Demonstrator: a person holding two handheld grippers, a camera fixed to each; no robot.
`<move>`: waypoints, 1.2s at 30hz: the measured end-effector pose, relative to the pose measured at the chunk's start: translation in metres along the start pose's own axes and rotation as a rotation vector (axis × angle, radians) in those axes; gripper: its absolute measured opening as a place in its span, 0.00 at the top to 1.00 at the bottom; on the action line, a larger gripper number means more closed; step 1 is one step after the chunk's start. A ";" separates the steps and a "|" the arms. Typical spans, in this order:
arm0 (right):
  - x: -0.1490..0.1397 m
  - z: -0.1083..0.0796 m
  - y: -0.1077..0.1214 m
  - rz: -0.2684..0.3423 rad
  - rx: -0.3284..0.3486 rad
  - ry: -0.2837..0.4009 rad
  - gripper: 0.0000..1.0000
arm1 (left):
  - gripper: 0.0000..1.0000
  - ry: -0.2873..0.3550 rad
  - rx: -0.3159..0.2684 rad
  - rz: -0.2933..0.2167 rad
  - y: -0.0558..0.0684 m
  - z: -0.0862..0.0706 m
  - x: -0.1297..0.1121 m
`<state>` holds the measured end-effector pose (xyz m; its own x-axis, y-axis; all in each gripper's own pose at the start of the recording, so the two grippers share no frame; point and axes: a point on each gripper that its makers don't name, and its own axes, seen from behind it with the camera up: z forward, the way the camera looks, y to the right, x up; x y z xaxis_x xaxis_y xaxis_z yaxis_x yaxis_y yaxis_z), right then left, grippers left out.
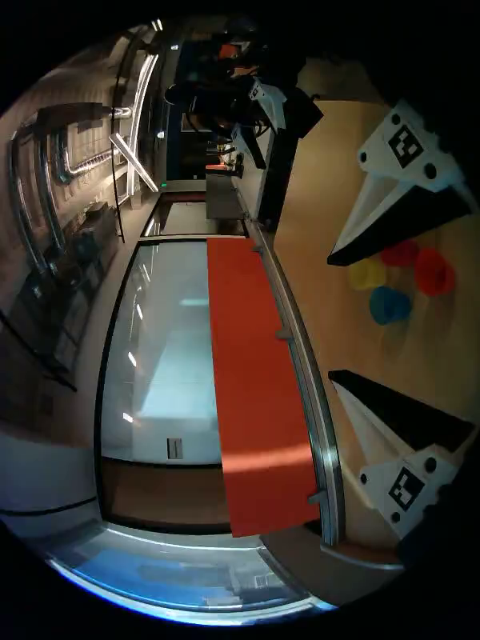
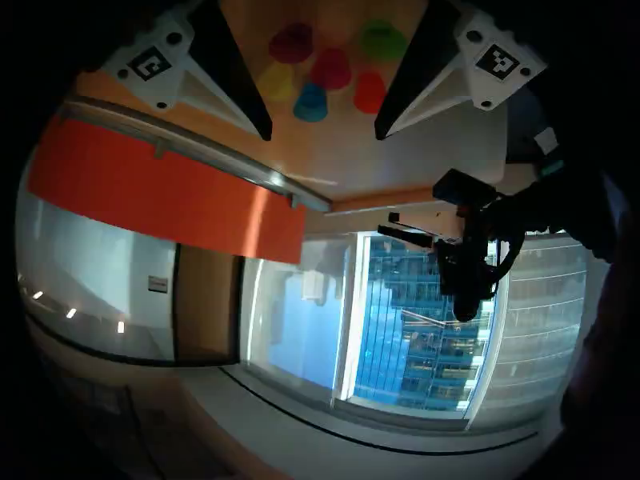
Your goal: Pour water
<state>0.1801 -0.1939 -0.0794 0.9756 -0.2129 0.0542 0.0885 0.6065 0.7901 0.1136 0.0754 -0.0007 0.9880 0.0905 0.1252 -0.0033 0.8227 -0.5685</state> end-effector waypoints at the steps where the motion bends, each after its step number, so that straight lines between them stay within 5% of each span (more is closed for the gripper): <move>1: -0.002 0.000 -0.001 -0.002 0.004 -0.007 0.01 | 0.04 -0.004 -0.005 0.000 0.001 0.000 -0.001; 36: -0.174 0.018 -0.065 -0.070 0.212 -0.328 0.00 | 0.03 -0.142 -0.045 -0.007 0.001 0.033 -0.082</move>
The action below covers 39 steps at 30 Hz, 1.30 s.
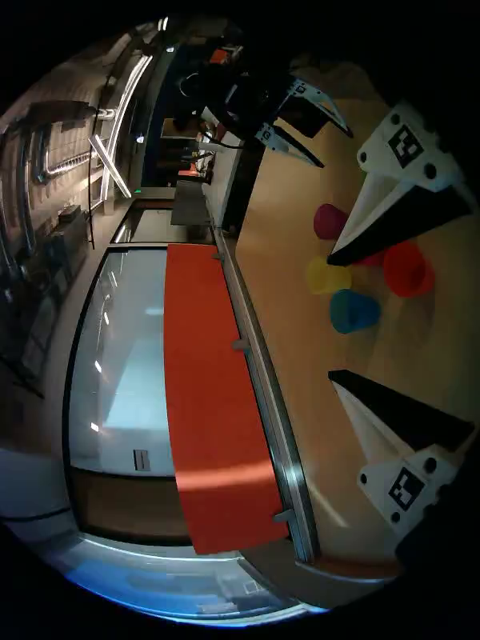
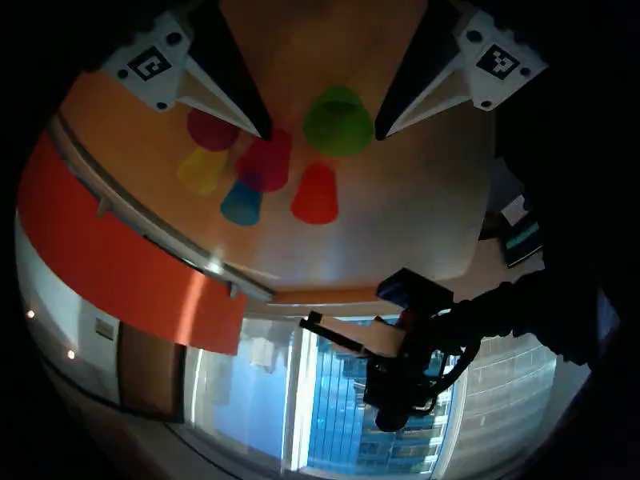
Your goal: Pour water
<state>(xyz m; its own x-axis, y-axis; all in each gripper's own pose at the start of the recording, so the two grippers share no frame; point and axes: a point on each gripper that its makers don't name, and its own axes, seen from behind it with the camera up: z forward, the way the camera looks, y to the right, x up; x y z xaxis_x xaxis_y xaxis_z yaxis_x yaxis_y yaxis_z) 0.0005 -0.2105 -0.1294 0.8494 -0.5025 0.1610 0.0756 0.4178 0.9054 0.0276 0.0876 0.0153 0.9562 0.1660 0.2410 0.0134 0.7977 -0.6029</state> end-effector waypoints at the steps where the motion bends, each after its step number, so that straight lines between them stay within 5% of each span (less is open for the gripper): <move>1: -0.004 0.002 -0.002 -0.003 0.005 -0.008 0.01 | 0.03 -0.002 0.000 0.001 0.000 0.001 -0.002; 20: -0.055 0.048 -0.012 0.007 0.046 -0.115 0.00 | 0.03 -0.032 -0.009 -0.006 -0.008 0.020 -0.019; 39: -0.053 0.092 -0.020 0.038 0.096 -0.090 0.03 | 0.03 -0.091 -0.027 -0.013 -0.026 0.054 -0.046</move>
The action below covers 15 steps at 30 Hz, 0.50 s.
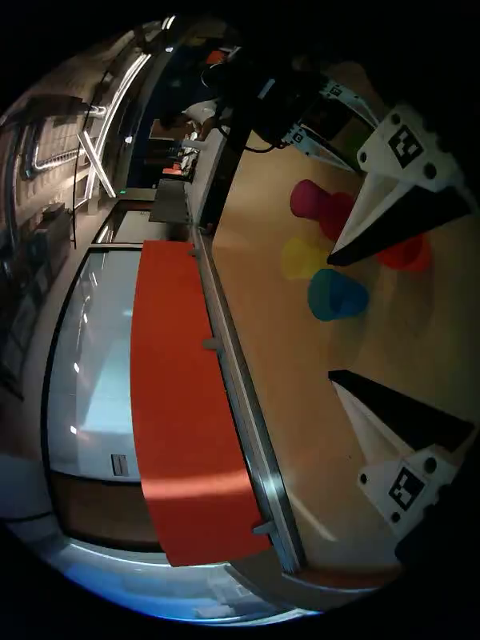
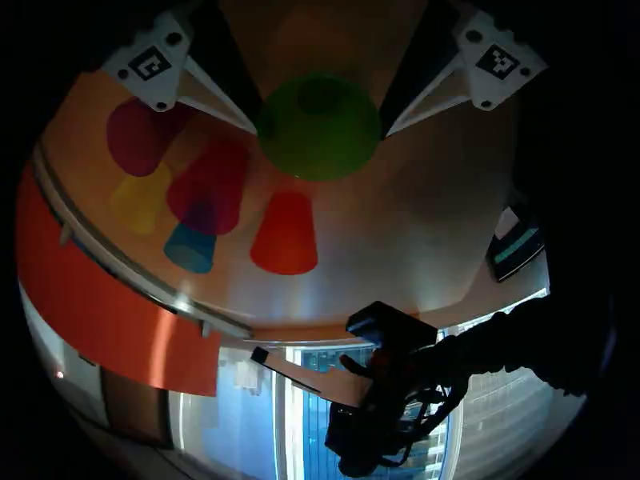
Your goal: Pour water
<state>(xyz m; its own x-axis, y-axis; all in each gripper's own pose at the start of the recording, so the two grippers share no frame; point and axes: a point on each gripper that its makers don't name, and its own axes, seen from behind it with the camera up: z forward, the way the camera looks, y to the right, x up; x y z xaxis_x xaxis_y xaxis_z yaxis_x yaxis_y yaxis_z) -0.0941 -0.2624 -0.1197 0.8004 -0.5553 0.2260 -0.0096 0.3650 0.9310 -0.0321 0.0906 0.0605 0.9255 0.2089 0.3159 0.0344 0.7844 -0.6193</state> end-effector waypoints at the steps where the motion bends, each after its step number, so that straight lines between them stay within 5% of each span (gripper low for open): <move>1: 0.000 0.001 0.000 0.003 0.000 0.001 0.05 | 0.03 -0.005 -0.003 -0.002 0.000 0.002 -0.002; 15: 0.011 -0.011 0.013 0.023 -0.030 0.052 0.09 | 0.03 -0.081 -0.082 0.008 0.006 0.033 -0.020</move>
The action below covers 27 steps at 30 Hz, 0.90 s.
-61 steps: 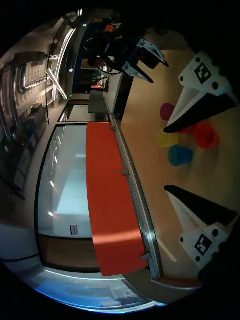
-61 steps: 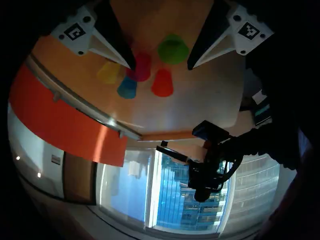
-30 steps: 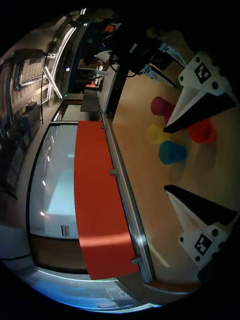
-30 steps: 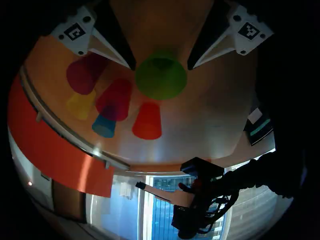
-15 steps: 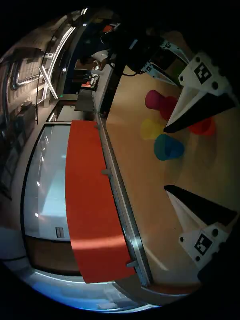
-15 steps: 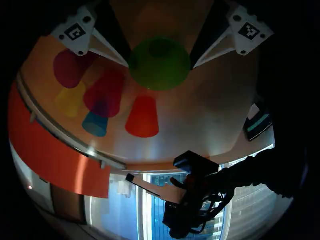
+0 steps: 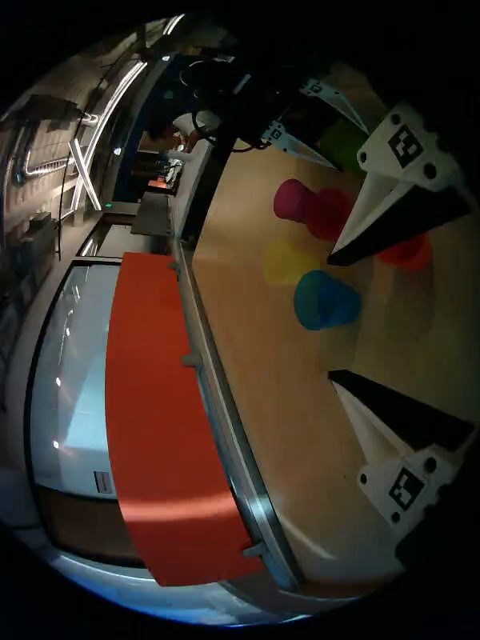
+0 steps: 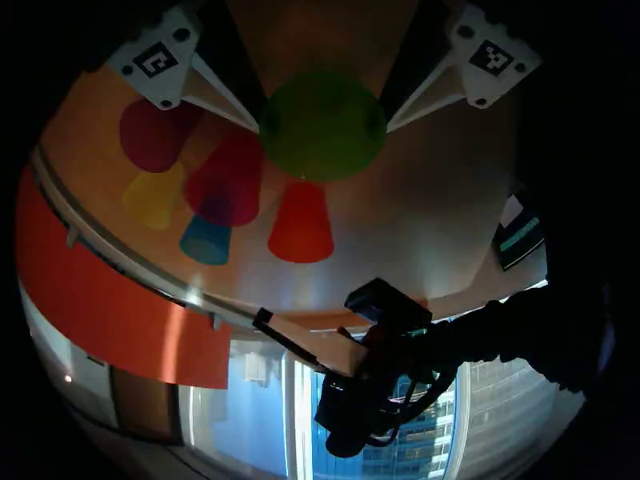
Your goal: Pour water
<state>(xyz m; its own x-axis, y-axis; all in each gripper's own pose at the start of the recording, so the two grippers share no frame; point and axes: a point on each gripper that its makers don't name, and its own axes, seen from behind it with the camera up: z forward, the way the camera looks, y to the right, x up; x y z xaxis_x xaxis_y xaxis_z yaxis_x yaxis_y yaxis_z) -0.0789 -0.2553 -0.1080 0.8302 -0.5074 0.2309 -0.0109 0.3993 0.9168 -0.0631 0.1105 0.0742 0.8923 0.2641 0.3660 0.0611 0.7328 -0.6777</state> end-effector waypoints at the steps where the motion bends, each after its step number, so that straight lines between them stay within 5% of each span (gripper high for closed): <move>1: 0.002 -0.002 0.001 0.002 -0.003 0.004 0.09 | 0.03 -0.006 -0.002 0.002 0.000 0.003 -0.001; 27: -0.010 -0.043 0.020 0.024 -0.071 0.012 0.09 | 0.03 -0.182 -0.080 0.052 0.020 0.072 -0.036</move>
<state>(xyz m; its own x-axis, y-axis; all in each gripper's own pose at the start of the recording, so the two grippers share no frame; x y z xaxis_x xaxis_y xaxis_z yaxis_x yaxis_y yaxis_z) -0.0638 -0.2093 -0.1060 0.8368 -0.4882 0.2478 0.0088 0.4645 0.8856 -0.1259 0.1609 0.0938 0.7999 0.4150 0.4336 0.0588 0.6648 -0.7447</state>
